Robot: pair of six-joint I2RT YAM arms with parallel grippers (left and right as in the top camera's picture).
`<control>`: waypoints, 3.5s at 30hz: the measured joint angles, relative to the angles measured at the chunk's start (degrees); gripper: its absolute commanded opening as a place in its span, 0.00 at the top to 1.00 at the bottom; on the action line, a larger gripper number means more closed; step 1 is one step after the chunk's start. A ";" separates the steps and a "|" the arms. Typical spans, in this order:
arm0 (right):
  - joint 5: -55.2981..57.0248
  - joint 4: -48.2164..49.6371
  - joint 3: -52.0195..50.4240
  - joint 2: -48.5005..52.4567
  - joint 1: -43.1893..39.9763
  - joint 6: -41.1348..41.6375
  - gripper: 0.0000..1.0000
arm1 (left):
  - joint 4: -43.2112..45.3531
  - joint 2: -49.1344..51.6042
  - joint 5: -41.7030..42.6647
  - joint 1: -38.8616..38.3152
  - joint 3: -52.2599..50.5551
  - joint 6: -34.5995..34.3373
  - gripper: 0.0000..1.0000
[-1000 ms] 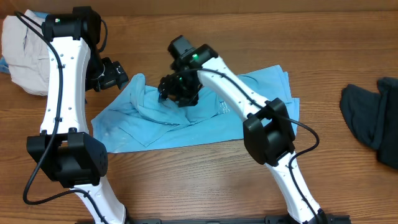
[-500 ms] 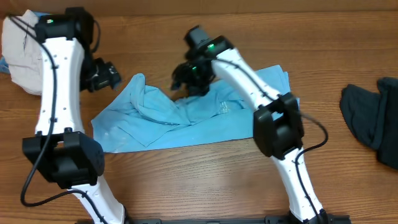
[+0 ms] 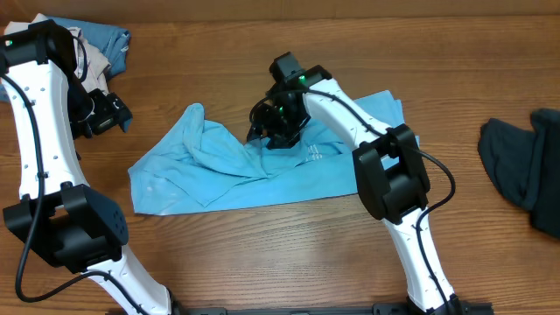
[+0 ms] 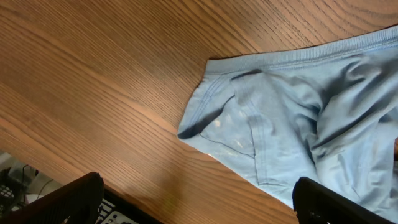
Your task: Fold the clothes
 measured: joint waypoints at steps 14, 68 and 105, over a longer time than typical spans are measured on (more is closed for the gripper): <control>4.37 -8.68 5.07 0.00 -5.11 1.22 0.48 | 0.00 0.00 0.00 0.00 0.00 0.20 0.00; 18.47 -15.56 14.51 -3.96 9.09 -5.01 0.08 | 0.00 0.00 0.00 0.00 0.00 1.27 0.00; 14.60 -38.51 34.21 -3.56 -42.16 -8.26 0.12 | 25.99 -0.94 14.97 -25.79 -27.43 9.57 0.06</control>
